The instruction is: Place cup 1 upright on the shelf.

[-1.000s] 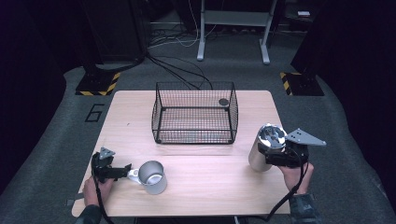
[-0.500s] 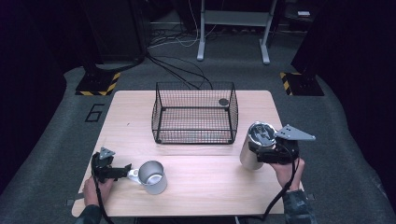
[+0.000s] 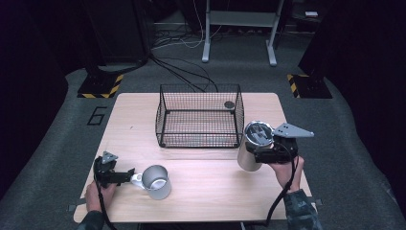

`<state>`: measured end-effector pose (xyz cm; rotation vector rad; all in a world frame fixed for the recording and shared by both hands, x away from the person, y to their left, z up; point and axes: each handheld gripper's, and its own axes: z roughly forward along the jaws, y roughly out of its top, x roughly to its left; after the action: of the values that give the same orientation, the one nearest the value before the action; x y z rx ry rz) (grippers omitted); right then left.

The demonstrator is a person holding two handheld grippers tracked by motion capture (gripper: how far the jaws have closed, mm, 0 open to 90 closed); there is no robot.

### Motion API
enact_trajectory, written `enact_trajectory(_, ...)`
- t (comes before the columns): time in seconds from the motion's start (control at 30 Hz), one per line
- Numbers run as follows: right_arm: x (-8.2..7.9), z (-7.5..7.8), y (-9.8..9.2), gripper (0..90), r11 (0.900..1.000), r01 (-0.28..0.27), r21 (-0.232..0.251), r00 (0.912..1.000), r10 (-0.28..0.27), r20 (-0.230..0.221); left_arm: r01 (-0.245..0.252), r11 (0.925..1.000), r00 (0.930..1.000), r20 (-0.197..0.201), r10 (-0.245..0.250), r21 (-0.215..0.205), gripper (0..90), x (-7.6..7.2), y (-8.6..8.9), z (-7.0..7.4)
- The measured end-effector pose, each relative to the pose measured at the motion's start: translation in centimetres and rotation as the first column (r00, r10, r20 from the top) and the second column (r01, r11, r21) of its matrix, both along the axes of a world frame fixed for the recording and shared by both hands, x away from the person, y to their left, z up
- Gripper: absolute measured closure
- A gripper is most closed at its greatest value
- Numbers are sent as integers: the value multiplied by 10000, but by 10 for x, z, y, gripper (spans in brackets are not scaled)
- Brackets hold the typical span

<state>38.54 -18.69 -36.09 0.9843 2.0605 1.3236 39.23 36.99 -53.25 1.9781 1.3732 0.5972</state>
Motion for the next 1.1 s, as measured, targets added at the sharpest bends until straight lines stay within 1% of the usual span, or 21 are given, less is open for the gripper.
enact_trajectory(0.07,1,1,1,33,10000,-69,-7,10000,69,5,-6,10000,10000,2,6,-8,4,0,0,0)
enact_trajectory(0.3,10,8,15,33,9991,-426,1,9991,426,-46,-4,10000,10000,3,4,-5,4,0,0,0)
enact_trajectory(0.5,12,12,23,33,9982,-602,-2,9981,602,-111,-8,10000,10000,3,8,-8,4,0,0,0)
enact_trajectory(0.57,14,14,25,33,9976,-686,-24,9976,686,-49,-6,10000,10000,2,6,-2,4,0,0,0)
enact_trajectory(0.63,15,17,27,33,9975,-701,23,9975,701,-114,-6,10000,10000,1,6,-5,4,0,0,0)
enact_trajectory(0.77,19,22,34,33,9963,-853,-57,9963,853,-73,-3,10000,10000,-1,3,-4,4,0,0,0)
enact_trajectory(1.0,23,28,40,33,9950,-997,-110,9950,996,-35,1,10000,10000,1,-1,2,4,0,0,0)
enact_trajectory(1.1,26,33,46,34,9930,-1165,-184,9932,1164,-47,-9,10000,10000,9,9,-5,4,0,0,0)
